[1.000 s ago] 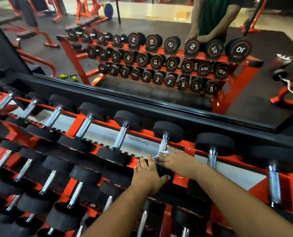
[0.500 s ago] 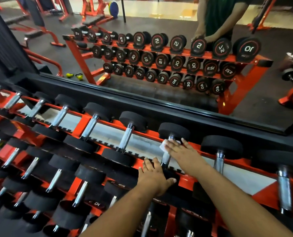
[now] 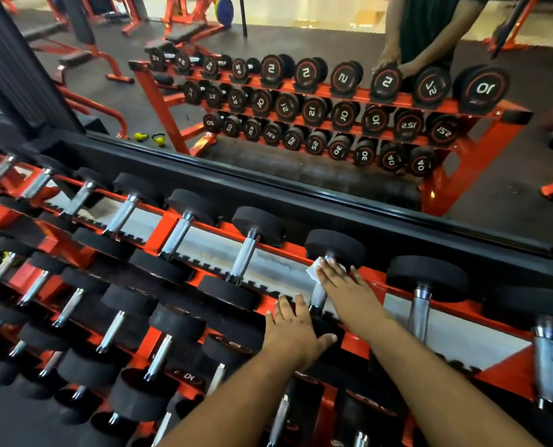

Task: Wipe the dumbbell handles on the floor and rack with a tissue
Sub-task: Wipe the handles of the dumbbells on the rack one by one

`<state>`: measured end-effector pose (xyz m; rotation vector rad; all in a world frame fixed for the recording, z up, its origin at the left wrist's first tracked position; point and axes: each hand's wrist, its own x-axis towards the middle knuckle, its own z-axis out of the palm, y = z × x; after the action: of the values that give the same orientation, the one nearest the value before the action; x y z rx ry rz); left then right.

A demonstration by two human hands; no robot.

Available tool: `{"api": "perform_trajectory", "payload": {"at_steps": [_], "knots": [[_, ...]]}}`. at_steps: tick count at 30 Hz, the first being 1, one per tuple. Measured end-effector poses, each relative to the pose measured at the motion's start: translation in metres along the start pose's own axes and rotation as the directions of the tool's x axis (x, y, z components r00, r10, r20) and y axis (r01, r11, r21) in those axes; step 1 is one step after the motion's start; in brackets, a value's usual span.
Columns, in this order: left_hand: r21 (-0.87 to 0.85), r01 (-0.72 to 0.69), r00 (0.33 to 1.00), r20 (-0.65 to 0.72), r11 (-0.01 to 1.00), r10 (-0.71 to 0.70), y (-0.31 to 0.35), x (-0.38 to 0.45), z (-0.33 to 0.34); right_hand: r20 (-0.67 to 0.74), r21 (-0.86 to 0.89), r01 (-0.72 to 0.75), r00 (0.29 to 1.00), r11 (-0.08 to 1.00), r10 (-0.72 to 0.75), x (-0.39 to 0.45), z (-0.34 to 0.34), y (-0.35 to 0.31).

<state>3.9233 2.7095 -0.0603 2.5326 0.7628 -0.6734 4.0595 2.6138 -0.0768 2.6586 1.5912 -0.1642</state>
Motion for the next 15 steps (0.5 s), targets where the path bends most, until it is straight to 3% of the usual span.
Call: {"api": "perform_trajectory", "payload": {"at_steps": [4,7,9,12,15], "knots": [[-0.009,0.001,1.000,0.015,1.000,-0.001,-0.001,0.002,0.000,0.103,0.090,0.213,0.970,0.973,-0.222,-0.016,0.010,0.004],[-0.002,-0.003,1.000,0.018,1.000,0.003,0.000,0.001,-0.001,0.019,-0.010,0.331,0.944,0.944,-0.330,-0.016,0.004,0.019],[-0.004,-0.006,1.000,0.014,1.000,0.006,0.000,-0.001,-0.002,0.003,-0.088,0.180,0.984,0.980,-0.180,-0.008,-0.003,0.018],[-0.006,-0.010,1.000,-0.001,1.000,0.010,-0.001,0.000,-0.002,0.047,0.028,-0.019,0.999,0.999,0.018,0.000,-0.004,0.000],[-0.003,-0.010,1.000,0.001,1.000,0.010,-0.001,0.001,-0.001,0.085,0.126,0.017,0.996,0.992,-0.028,-0.012,0.010,-0.004]]}}
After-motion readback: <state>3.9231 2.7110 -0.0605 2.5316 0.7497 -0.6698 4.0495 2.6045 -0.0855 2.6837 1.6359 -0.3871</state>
